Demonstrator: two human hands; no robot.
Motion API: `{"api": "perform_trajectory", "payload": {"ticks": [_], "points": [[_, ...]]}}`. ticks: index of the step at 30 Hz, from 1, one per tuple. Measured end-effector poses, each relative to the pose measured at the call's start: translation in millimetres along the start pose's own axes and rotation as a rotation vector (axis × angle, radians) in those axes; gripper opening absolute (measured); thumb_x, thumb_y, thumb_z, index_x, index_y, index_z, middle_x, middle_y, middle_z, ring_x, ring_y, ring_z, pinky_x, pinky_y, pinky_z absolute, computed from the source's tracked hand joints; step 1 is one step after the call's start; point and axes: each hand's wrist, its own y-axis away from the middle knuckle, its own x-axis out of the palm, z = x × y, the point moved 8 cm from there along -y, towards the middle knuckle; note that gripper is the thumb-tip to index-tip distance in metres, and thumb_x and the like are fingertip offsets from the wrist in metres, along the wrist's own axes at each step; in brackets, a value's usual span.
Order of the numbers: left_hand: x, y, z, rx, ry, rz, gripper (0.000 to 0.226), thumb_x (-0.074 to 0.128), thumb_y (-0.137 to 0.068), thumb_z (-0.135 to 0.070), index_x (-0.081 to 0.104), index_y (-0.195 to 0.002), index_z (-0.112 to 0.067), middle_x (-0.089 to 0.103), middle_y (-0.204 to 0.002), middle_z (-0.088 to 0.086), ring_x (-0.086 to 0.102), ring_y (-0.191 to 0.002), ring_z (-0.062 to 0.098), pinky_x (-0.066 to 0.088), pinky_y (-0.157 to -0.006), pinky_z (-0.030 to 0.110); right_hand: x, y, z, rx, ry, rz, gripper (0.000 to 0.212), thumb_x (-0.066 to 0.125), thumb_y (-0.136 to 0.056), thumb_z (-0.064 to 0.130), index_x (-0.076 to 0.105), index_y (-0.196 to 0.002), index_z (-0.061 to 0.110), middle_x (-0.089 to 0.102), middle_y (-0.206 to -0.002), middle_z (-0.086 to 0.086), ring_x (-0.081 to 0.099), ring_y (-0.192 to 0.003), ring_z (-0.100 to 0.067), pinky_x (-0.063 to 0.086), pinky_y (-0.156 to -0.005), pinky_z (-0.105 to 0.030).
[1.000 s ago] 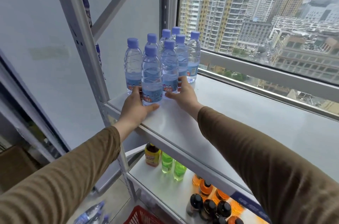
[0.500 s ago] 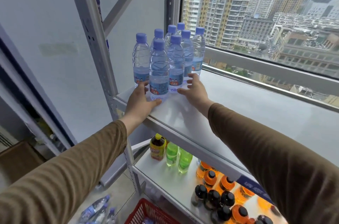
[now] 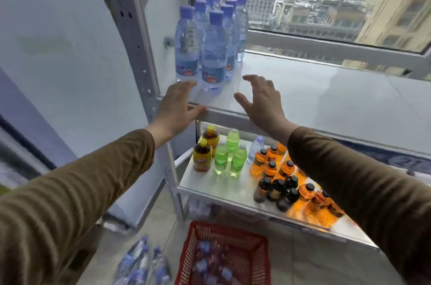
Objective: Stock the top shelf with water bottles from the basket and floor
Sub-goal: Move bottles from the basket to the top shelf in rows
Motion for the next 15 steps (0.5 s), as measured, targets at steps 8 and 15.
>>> {"api": "perform_trajectory", "payload": {"ticks": [8,15], "points": [[23,77,-1,0.377,-0.132,0.019,0.068,0.055,-0.092,-0.045,0.038,-0.149,-0.014,0.023,-0.164,0.012,0.016,-0.154,0.032,0.008,-0.125,0.038,34,103,28,-0.252,0.207,-0.13,0.05,0.056,-0.1,0.043,0.055,-0.144,0.018,0.048,-0.159,-0.006,0.034,-0.151,-0.03,0.024,-0.124,-0.056],[119,161,52,0.445,-0.1,0.23,0.066,0.06,-0.093,-0.039,0.037,-0.15,-0.016,0.022,-0.165,0.011,0.015,-0.154,0.032,0.016,-0.125,0.045,131,201,-19,-0.209,0.189,-0.008,0.04,0.058,-0.098,0.033,0.058,-0.136,0.019,0.053,-0.155,-0.005,0.034,-0.147,-0.028,0.025,-0.123,-0.057]]}}
